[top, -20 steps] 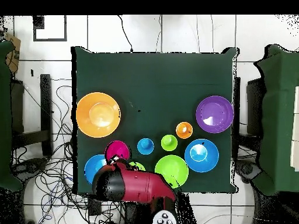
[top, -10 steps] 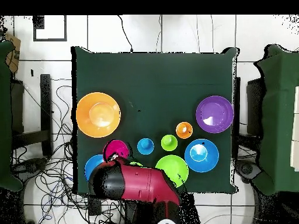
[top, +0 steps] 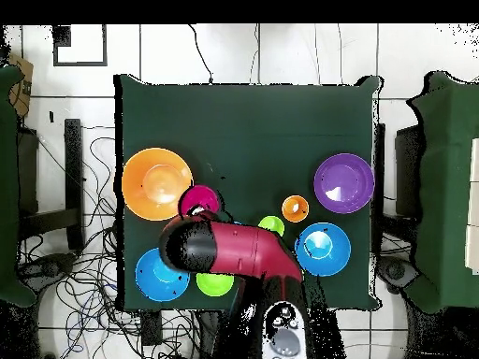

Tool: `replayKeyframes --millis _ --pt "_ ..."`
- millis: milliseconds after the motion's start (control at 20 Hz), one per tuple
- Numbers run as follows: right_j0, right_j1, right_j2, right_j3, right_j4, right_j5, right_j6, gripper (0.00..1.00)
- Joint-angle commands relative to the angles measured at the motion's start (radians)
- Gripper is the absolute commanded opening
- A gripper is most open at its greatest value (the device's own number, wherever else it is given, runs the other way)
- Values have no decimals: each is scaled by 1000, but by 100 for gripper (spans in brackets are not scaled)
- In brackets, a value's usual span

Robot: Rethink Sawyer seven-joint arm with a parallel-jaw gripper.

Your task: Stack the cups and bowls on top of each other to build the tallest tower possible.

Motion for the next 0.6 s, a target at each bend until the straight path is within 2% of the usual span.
replayKeyframes --millis 50,250,350,600 --pt "-47 122 47 -188 -36 161 -21 0" --pt "-64 165 63 -250 -43 174 -37 0" --pt "-75 189 71 -262 -55 147 -49 0" --pt "-97 298 77 -306 -121 4 -81 0"
